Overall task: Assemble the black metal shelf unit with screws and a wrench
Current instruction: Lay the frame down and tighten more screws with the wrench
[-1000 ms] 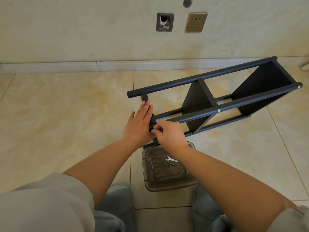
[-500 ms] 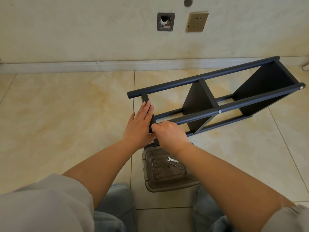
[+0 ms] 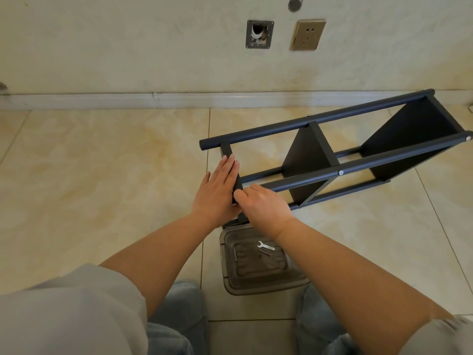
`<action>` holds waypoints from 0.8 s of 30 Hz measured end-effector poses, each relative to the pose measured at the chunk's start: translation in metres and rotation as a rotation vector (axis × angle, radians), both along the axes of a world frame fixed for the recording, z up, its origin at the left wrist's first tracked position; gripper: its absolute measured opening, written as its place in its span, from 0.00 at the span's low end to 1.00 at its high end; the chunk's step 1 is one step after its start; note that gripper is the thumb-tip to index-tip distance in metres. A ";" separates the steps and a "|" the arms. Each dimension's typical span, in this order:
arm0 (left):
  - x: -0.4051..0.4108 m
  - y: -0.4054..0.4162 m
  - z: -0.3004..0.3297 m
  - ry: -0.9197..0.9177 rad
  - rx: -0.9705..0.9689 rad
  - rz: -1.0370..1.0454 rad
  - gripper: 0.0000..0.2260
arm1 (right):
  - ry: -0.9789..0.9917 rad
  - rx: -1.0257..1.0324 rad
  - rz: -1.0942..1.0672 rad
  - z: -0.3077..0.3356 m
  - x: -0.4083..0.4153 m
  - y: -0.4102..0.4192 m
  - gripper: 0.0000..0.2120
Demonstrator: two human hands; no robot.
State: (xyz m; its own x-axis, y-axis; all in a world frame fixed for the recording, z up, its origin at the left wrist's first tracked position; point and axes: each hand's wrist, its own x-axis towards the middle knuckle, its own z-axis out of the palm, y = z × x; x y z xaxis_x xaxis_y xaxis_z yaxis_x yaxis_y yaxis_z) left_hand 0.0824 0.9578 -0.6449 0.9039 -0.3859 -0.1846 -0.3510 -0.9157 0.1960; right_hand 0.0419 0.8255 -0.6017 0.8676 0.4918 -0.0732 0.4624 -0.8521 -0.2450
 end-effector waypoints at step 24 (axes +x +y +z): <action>0.000 0.000 -0.002 -0.008 -0.023 0.011 0.42 | 0.073 -0.007 -0.228 -0.008 0.005 0.006 0.10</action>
